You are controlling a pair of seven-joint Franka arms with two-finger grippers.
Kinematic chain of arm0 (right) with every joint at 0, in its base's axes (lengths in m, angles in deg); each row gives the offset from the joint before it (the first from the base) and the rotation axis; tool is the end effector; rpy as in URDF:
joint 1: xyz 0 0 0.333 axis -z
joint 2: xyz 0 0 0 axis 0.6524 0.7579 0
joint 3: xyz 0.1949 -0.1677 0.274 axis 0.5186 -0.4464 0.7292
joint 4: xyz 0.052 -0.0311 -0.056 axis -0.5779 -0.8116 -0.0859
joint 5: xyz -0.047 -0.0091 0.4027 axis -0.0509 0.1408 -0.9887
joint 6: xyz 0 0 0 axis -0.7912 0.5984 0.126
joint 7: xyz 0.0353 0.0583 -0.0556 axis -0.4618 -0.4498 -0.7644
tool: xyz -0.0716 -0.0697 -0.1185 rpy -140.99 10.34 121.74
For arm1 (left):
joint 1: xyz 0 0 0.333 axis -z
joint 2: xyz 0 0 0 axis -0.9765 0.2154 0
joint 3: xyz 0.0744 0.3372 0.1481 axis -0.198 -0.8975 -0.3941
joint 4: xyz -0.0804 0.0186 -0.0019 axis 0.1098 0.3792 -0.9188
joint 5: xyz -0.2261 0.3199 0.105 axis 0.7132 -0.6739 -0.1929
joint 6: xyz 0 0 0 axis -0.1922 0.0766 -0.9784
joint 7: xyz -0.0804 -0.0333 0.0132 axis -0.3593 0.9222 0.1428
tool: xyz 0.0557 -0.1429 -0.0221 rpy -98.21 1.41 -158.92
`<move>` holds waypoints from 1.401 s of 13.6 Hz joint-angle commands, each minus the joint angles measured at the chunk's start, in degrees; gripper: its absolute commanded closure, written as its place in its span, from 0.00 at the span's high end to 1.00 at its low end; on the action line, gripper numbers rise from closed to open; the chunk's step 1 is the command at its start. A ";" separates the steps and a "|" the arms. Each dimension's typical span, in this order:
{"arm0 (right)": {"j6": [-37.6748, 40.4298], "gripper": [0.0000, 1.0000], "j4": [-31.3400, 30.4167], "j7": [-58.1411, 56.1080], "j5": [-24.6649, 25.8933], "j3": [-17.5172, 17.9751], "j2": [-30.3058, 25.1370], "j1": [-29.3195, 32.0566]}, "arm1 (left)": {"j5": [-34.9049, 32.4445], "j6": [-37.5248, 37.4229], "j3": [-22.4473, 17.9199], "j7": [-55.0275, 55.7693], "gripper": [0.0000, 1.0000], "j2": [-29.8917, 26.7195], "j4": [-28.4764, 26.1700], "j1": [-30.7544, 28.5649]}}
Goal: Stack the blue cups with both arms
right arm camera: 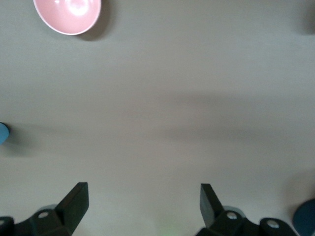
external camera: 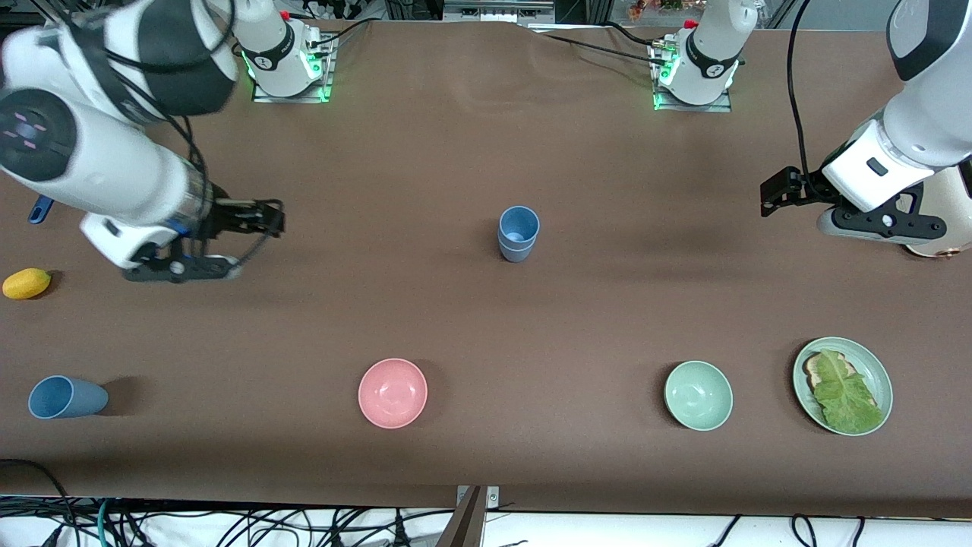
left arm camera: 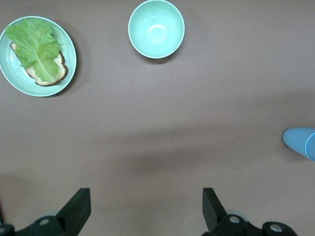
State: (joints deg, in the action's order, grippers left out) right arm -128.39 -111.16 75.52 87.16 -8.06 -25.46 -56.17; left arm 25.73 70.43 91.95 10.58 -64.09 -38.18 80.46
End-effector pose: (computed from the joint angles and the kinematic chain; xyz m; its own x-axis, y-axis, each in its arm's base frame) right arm 0.6348 0.1686 0.5608 0.9881 0.0267 -0.1516 0.0314 -0.9991 0.0290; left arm 0.5819 -0.0657 0.5706 0.9938 -0.1007 -0.0463 -0.1000 -0.9949 0.0162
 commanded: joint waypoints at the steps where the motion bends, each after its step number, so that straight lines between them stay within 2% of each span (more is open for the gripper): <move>1: -7.42 1.00 -16.24 -0.74 -0.81 -0.47 -12.23 1.82 | 0.78 -0.74 0.01 0.25 1.00 0.55 1.48 0.00; 2: -10.51 1.00 -19.61 -1.53 -0.81 -0.29 -14.44 2.70 | 0.78 -0.82 -0.08 0.16 1.00 0.64 1.39 -0.09; 4: -12.38 1.00 -19.99 -3.11 -0.81 1.19 -14.56 6.55 | 0.78 -0.83 -0.08 0.16 1.00 0.64 1.48 -0.09; 6: -14.23 1.00 -19.64 -3.47 -0.81 4.18 -14.47 10.43 | 0.78 -0.83 -0.08 -0.28 1.00 0.64 1.39 -0.62; 11: -9.31 1.00 -13.06 -2.85 -0.55 4.37 -11.57 9.91 | 0.78 -0.83 -0.08 0.16 1.00 0.55 1.39 -0.36; 19: -9.84 1.00 -12.79 -2.59 1.03 3.40 -11.22 11.85 | 0.78 -0.91 0.01 0.16 1.00 0.55 1.39 -0.18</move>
State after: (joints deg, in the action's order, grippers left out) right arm -139.14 -125.92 72.88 87.57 -5.04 -37.48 -45.16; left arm 25.73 70.42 91.84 10.58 -64.02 -38.15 80.29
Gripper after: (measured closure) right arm 0.000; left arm 0.000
